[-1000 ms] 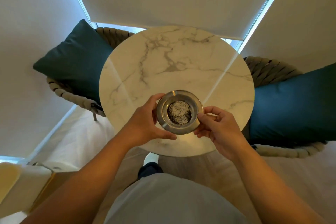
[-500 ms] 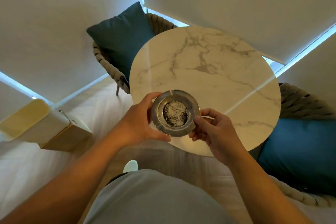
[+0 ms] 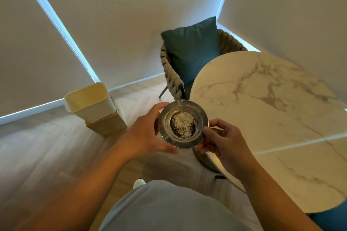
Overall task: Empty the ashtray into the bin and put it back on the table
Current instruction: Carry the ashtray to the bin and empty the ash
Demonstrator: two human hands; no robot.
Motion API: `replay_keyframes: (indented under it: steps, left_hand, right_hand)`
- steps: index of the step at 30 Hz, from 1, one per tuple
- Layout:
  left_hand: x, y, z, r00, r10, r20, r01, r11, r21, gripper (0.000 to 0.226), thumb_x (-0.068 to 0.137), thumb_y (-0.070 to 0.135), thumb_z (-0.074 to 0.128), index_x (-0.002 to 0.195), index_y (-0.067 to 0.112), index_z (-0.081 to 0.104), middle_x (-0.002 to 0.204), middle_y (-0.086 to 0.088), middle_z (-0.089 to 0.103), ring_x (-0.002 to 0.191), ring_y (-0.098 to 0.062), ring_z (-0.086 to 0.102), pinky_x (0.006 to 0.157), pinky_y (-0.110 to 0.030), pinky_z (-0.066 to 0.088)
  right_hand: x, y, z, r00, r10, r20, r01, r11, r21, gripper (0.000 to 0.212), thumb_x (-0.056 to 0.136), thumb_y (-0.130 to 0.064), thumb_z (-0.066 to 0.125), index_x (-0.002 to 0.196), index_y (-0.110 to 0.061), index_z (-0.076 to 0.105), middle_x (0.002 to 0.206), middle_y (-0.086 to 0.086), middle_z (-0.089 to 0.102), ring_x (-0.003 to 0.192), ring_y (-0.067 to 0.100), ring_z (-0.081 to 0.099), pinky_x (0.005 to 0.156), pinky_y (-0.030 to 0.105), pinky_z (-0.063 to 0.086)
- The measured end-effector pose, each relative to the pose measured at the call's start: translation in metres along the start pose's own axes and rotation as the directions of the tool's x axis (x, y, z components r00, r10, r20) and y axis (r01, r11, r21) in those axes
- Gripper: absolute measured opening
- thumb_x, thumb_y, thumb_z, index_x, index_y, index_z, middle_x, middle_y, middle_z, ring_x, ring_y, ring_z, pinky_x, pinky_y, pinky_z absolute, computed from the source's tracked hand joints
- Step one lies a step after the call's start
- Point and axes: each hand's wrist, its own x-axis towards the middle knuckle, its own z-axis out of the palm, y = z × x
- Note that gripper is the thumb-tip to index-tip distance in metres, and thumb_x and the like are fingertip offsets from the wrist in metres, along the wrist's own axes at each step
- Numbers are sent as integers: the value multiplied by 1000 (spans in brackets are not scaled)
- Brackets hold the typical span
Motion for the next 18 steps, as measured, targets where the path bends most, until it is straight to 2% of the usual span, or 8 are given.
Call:
replay_keyframes:
  steps: [1, 3, 4, 6, 9, 11, 14, 18]
  left_hand:
    - [-3, -9, -11, 1000, -19, -13, 18, 1000, -10, 115, 47, 42, 95, 140, 43, 27, 125, 15, 57, 108, -9, 57, 94, -23, 49]
    - [-25, -64, -84, 990, -81, -117, 76, 996, -50, 114, 46, 43, 95, 136, 47, 26, 120, 23, 55, 107, -5, 57, 89, -13, 46]
    - [-24, -66, -85, 990, -76, -120, 72, 997, -39, 114, 45, 44, 95, 135, 50, 25, 117, 27, 54, 106, -3, 57, 87, -11, 44]
    - [-40, -91, -122, 977, -117, -179, 110, 993, -49, 114, 44, 46, 95, 136, 48, 27, 118, 26, 56, 107, -2, 58, 90, -17, 46]
    - [-42, -86, -120, 982, -106, -158, 98, 994, -53, 117, 46, 44, 95, 142, 39, 28, 128, 15, 58, 115, -7, 57, 98, -30, 49]
    - [-45, -89, -123, 981, -100, -167, 89, 993, -76, 117, 47, 41, 95, 143, 35, 29, 129, 15, 57, 117, -6, 56, 99, -28, 48]
    - [-57, -104, -141, 970, -135, -203, 111, 986, -125, 116, 47, 38, 96, 143, 37, 30, 122, 20, 58, 111, -1, 58, 93, -21, 48]
    - [-72, -128, -160, 944, -190, -270, 148, 975, -168, 113, 46, 43, 95, 140, 43, 31, 124, 19, 59, 112, -3, 58, 93, -26, 50]
  right_hand:
    - [7, 1, 13, 1000, 3, 20, -3, 1000, -25, 14, 79, -18, 68, 89, -8, 68, 72, 24, 70, 57, 30, 67, 52, 32, 57]
    - [50, 14, 98, 994, 35, 106, -25, 995, -93, 19, 79, -20, 68, 92, -6, 68, 74, 24, 71, 58, 30, 68, 53, 31, 57]
    - [49, 9, 101, 993, 44, 105, -34, 995, -97, 21, 79, -20, 68, 93, -5, 68, 74, 25, 71, 59, 30, 68, 53, 30, 58]
    - [69, 16, 144, 981, 53, 187, -28, 991, -133, 24, 79, -21, 68, 96, -3, 67, 78, 27, 71, 61, 30, 69, 55, 30, 58]
    - [69, 17, 142, 981, 57, 187, -29, 989, -147, 26, 82, -21, 66, 99, -2, 66, 82, 28, 71, 64, 30, 69, 57, 30, 58]
    - [71, 21, 146, 980, 83, 183, -51, 984, -170, 25, 83, -22, 65, 101, -5, 66, 83, 25, 73, 67, 30, 70, 59, 30, 59]
    - [81, 26, 172, 970, 115, 216, -72, 978, -198, 26, 82, -24, 64, 101, -7, 65, 82, 22, 73, 68, 30, 71, 60, 30, 58]
    - [100, 29, 208, 944, 148, 295, -81, 970, -229, 24, 82, -23, 64, 98, -6, 65, 79, 23, 73, 66, 30, 69, 58, 31, 58]
